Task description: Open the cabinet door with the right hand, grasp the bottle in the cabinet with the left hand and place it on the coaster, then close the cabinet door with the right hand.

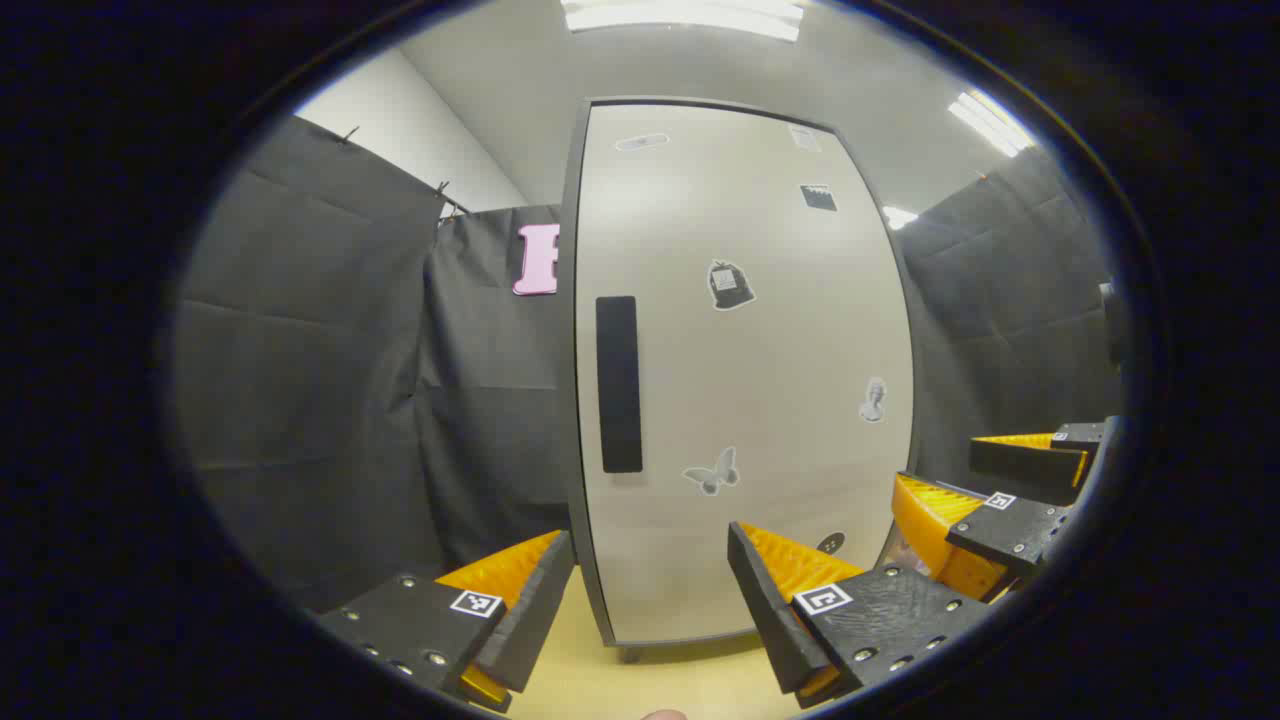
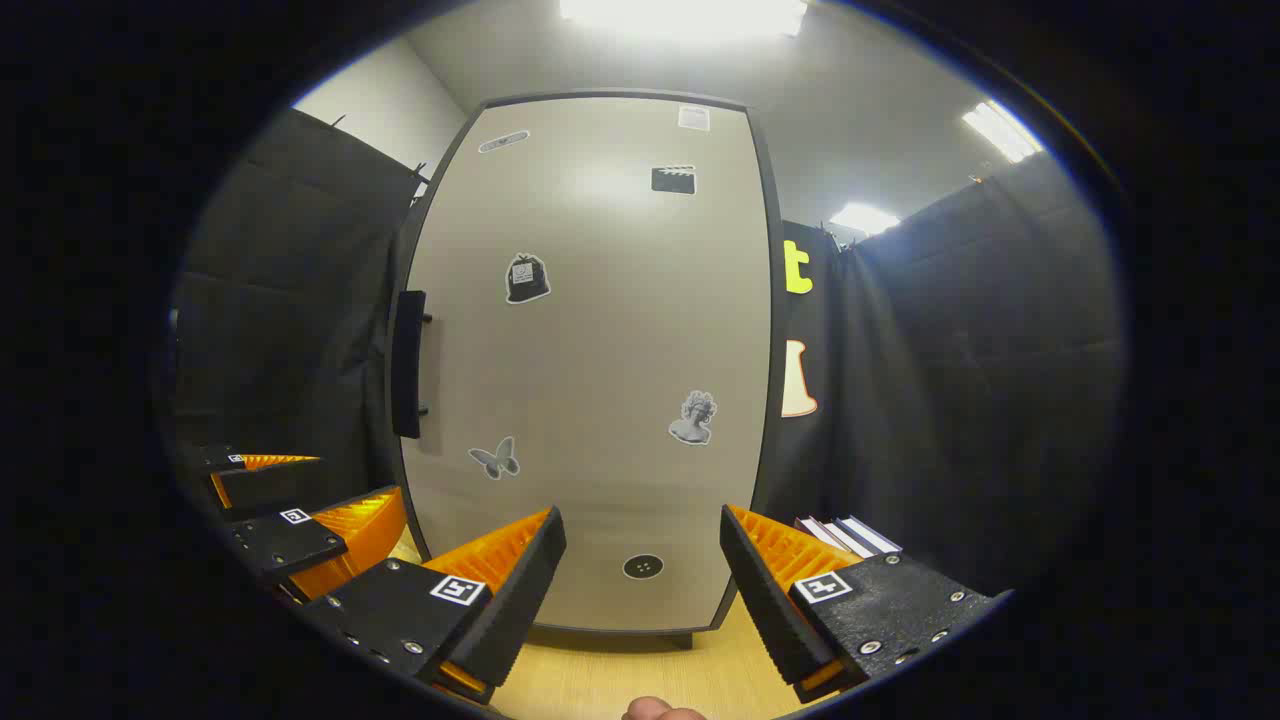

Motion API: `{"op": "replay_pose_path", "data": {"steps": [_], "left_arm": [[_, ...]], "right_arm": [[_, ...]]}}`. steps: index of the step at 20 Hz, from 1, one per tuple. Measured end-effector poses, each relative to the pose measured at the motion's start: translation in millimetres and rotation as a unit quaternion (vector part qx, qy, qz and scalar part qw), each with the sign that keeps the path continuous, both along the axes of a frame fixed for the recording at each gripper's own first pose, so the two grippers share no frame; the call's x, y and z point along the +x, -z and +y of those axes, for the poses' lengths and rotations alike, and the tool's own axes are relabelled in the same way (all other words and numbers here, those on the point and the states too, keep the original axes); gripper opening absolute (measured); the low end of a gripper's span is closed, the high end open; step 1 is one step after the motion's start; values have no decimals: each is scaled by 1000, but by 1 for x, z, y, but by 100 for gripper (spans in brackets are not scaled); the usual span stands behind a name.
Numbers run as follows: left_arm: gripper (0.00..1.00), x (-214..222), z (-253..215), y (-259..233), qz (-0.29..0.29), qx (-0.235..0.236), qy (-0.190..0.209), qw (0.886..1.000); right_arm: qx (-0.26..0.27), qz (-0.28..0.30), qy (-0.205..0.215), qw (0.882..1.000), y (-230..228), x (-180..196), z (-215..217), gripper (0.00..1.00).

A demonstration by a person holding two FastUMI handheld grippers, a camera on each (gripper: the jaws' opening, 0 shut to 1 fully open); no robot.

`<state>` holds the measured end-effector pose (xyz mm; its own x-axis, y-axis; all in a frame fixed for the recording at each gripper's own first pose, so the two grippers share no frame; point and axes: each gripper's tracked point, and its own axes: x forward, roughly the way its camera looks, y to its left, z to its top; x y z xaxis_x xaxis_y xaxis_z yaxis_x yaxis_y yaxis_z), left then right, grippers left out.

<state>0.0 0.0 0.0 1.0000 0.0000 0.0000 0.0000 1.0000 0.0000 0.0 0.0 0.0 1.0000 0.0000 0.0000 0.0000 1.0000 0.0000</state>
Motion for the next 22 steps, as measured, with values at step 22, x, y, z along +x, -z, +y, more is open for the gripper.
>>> {"op": "replay_pose_path", "data": {"steps": [22], "left_arm": [[90,-7,4,-11,-11,3,0,1000]], "right_arm": [[-2,-11,-3,1000,-14,-3,-1,96]]}}
